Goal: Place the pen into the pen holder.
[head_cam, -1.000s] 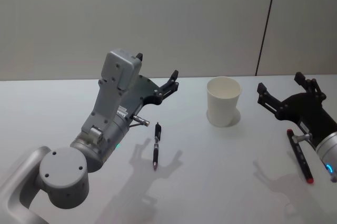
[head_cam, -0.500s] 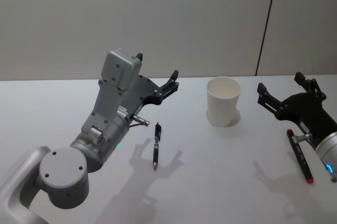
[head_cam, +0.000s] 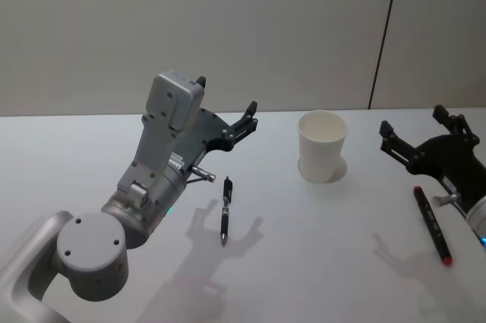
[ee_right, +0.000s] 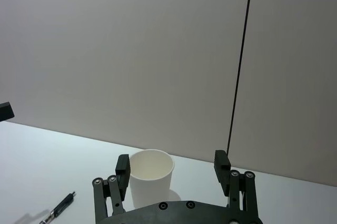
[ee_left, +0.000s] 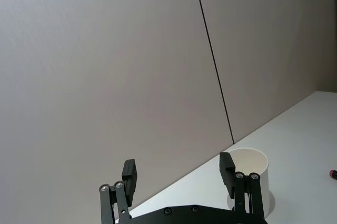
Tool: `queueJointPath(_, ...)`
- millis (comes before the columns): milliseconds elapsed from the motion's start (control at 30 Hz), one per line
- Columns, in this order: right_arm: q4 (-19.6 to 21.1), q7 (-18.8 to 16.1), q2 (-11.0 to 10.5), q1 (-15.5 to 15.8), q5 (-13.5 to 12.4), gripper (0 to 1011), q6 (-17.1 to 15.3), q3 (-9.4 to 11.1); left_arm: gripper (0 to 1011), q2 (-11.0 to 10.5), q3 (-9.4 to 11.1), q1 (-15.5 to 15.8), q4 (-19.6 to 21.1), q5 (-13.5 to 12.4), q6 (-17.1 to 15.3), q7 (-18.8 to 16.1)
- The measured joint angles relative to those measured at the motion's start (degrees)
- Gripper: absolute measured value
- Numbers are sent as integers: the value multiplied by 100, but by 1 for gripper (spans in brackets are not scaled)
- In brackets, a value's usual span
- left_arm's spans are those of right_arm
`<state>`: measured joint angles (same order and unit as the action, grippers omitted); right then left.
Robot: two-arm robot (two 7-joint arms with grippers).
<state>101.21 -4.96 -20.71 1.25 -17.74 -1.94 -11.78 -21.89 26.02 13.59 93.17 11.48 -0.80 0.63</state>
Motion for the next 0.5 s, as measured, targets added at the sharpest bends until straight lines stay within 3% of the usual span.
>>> queueJointPath(500,177,42,-302,118,-318,1001,-268,276,1003,0,0,0,0,0,0,0)
